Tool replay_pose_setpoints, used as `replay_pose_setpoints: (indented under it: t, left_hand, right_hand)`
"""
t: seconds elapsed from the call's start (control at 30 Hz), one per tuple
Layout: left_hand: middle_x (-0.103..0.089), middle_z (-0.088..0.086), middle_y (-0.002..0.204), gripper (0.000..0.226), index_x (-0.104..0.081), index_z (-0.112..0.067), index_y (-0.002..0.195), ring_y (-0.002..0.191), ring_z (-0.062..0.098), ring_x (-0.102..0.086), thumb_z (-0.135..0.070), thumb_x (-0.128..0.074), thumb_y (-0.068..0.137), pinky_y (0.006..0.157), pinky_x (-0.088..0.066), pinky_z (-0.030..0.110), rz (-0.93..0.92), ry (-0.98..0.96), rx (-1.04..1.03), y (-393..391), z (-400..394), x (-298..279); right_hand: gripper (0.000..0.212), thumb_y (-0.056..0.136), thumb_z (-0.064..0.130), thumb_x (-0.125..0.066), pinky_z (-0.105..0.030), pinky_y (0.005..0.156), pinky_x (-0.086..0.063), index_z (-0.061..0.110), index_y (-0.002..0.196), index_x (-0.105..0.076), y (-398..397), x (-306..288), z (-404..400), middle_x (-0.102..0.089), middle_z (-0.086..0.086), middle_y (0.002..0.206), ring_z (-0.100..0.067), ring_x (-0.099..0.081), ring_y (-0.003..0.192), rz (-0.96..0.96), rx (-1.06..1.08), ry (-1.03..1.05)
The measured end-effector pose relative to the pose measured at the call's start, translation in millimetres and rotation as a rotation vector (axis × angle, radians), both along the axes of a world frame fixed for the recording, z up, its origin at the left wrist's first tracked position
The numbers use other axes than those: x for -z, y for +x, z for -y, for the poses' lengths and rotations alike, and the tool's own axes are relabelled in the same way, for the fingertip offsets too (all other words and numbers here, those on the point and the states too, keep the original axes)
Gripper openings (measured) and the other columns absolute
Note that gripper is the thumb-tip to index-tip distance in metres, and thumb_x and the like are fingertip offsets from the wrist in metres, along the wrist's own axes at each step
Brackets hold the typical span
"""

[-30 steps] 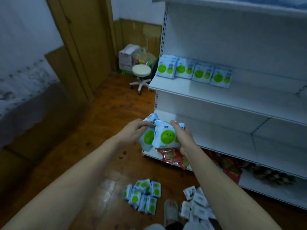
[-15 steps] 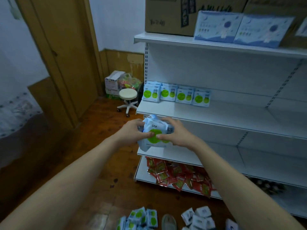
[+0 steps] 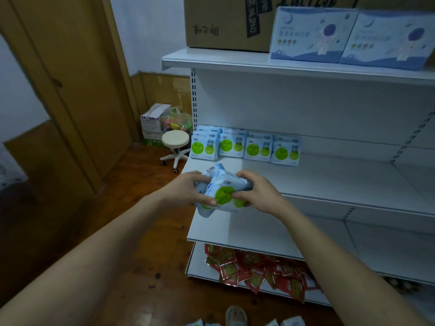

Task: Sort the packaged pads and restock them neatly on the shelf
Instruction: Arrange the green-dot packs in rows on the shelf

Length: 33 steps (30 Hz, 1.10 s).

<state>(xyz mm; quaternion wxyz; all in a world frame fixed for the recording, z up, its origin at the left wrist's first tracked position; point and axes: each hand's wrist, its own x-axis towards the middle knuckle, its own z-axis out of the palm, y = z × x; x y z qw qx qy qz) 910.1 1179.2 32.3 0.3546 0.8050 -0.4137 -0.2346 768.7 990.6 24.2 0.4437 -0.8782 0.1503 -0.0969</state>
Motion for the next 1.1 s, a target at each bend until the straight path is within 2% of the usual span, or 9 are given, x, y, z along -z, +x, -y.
replay_pose_setpoints:
  t: [0.17, 0.27, 0.37, 0.5, 0.6, 0.67, 0.83, 0.97, 1.1]
  left_hand:
    - [-0.054, -0.002, 0.120, 0.031, -0.067, -0.028, 0.110, 0.098, 0.018, -0.062, -0.017, -0.077, 0.082, 0.066, -0.062, 0.034, -0.085, -0.023, -0.091, 58.8, 61.4, -0.4]
    - [-0.052, 0.000, 0.110, 0.049, -0.048, -0.030, 0.122, 0.087, 0.021, -0.063, -0.008, -0.072, 0.085, 0.059, -0.061, 0.039, 0.022, 0.013, -0.084, 89.8, 107.4, -1.5]
    - [-0.051, 0.002, 0.110, 0.071, -0.033, -0.029, 0.135, 0.092, 0.027, -0.062, -0.004, -0.073, 0.083, 0.064, -0.059, 0.039, 0.037, 0.077, -0.076, 115.2, 155.2, -0.8]
    - [-0.053, 0.006, 0.107, 0.036, -0.053, -0.014, 0.114, 0.100, 0.028, -0.057, -0.010, -0.071, 0.083, 0.074, -0.045, 0.030, 0.231, 0.160, -0.041, 146.0, 213.8, 5.1]
    - [-0.054, 0.005, 0.108, 0.029, -0.060, -0.012, 0.114, 0.103, 0.025, -0.056, -0.015, -0.068, 0.087, 0.080, -0.043, 0.029, 0.289, 0.203, -0.036, 162.2, 239.9, 13.7]
    - [-0.060, 0.008, 0.117, 0.035, -0.061, -0.013, 0.123, 0.107, 0.026, -0.053, -0.022, -0.066, 0.089, 0.083, -0.041, 0.031, 0.387, 0.256, -0.030, 169.0, 251.8, 20.1]
    - [-0.058, -0.005, 0.129, 0.035, -0.052, -0.034, 0.133, 0.121, 0.024, -0.041, -0.037, -0.051, 0.098, 0.094, -0.031, 0.039, 0.701, 0.547, 0.009, 173.7, 271.8, 30.1]
    - [-0.059, -0.011, 0.130, 0.034, -0.050, -0.038, 0.133, 0.120, 0.020, -0.045, -0.029, -0.048, 0.100, 0.093, -0.031, 0.037, 0.816, 0.609, -0.008, 177.8, 279.3, 40.0]
    - [-0.057, -0.004, 0.130, 0.044, -0.047, -0.033, 0.136, 0.121, 0.020, -0.047, -0.014, -0.049, 0.096, 0.095, -0.035, 0.035, 0.900, 0.599, -0.028, 178.6, 283.6, 45.5]
  right_hand:
    - [0.035, 0.084, 0.006, -0.074, -0.039, 0.065, -0.061, 0.017, 0.112, -0.057, 39.6, -0.6, 92.4, -0.054, 0.001, 0.107, -0.018, -0.062, 0.081, -0.003, 0.112, 0.243]
    - [0.036, 0.086, 0.011, -0.073, -0.031, 0.062, -0.060, 0.017, 0.115, -0.054, 62.4, -1.4, 143.4, -0.054, 0.000, 0.111, -0.017, -0.061, 0.085, -0.030, 0.155, 0.178]
    - [0.043, 0.086, 0.013, -0.073, -0.033, 0.063, -0.060, 0.016, 0.123, -0.054, 81.3, -2.8, 183.6, -0.051, -0.002, 0.117, -0.020, -0.060, 0.089, -0.100, 0.157, 0.088]
    - [0.053, 0.084, 0.020, -0.076, -0.048, 0.082, -0.057, 0.015, 0.131, -0.054, 108.2, -8.2, 231.8, -0.051, -0.007, 0.127, -0.029, -0.059, 0.108, -0.217, 0.124, -0.123]
    - [0.054, 0.083, 0.023, -0.075, -0.040, 0.095, -0.047, 0.015, 0.133, -0.054, 122.3, -9.0, 252.3, -0.051, -0.012, 0.135, -0.028, -0.053, 0.120, -0.281, 0.066, -0.294]
    - [0.054, 0.084, 0.026, -0.075, -0.031, 0.091, -0.044, 0.015, 0.133, -0.054, 127.2, -8.4, 258.2, -0.052, -0.011, 0.134, -0.026, -0.052, 0.120, -0.312, 0.038, -0.367]
    - [0.054, 0.086, 0.027, -0.072, -0.028, 0.080, -0.041, 0.014, 0.135, -0.053, 134.3, 0.0, 261.7, -0.055, -0.011, 0.132, -0.027, -0.055, 0.116, -0.343, 0.030, -0.428]
    - [0.046, 0.088, 0.023, -0.069, -0.025, 0.074, -0.036, 0.011, 0.130, -0.055, 141.3, 12.4, 264.0, -0.057, -0.009, 0.128, -0.025, -0.056, 0.111, -0.327, 0.029, -0.418]
    - [0.020, 0.087, 0.010, -0.062, -0.027, 0.057, -0.029, 0.006, 0.106, -0.055, 152.4, 25.3, 263.4, -0.058, -0.009, 0.101, -0.020, -0.051, 0.086, -0.264, 0.068, -0.408]
